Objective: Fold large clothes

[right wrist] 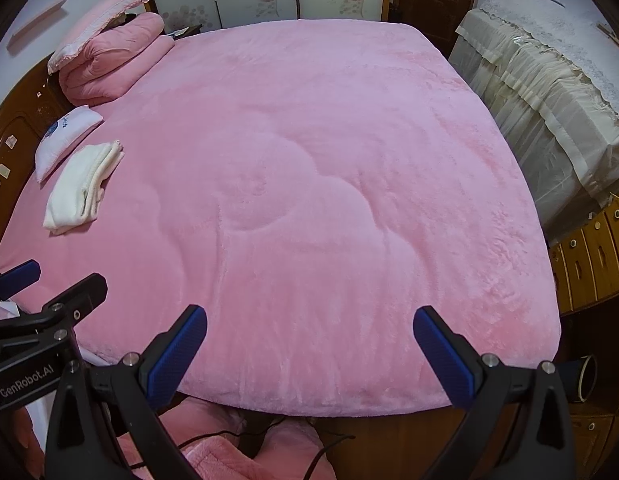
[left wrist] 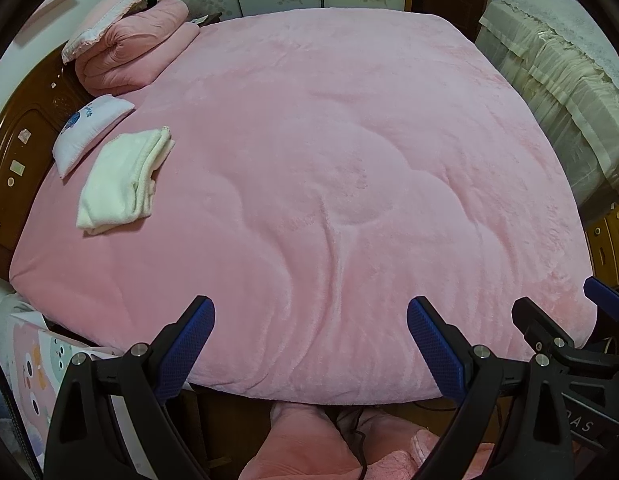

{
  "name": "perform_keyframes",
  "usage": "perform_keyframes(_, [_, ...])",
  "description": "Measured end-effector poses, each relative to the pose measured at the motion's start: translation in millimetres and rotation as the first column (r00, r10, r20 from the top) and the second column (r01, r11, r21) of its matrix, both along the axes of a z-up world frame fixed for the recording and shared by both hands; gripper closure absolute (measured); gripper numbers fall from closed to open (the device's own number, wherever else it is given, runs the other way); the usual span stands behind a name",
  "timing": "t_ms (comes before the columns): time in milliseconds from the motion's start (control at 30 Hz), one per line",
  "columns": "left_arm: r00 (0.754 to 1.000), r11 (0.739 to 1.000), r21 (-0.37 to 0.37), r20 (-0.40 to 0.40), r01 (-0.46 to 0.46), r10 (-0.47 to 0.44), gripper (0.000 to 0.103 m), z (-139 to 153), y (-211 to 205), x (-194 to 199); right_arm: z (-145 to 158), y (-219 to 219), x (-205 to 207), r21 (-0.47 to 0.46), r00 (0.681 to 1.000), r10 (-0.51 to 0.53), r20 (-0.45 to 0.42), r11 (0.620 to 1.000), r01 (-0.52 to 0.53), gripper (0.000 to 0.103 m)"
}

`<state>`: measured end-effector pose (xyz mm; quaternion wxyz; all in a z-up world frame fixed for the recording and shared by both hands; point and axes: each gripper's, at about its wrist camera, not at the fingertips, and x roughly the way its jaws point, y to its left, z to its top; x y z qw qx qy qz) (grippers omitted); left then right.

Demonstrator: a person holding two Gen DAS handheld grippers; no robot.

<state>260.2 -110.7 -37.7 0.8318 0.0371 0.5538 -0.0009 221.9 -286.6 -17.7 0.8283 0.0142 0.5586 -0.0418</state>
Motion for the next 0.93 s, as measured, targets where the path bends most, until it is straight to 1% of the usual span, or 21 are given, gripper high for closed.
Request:
perform_keyframes(500, [1.000,0.999,0.026,0.000,-0.021,0.021,0.007,1.9,-15.7,7.6,-6.1,-12.7,12.9,0.032,1.000,0.005,-0.010,0.999,-0.004,0.000])
perform_keyframes(800, [0.999,0.999,0.046,0.043,0.007,-0.009,0.007,8.5,-27.6,18.3,-13.0,-27.4,29.2,0.069,1.000,-0.019,-0.022,0.997,0.020,0.000])
perform_keyframes(933, [0.998,0.999,0.038,0.064,0.006,-0.008,0.007,12.5,-30.4,27.3,-17.9,-36.6,39.5,0.094,0.999,-0.039,-0.031,0.995,0.042,0.000])
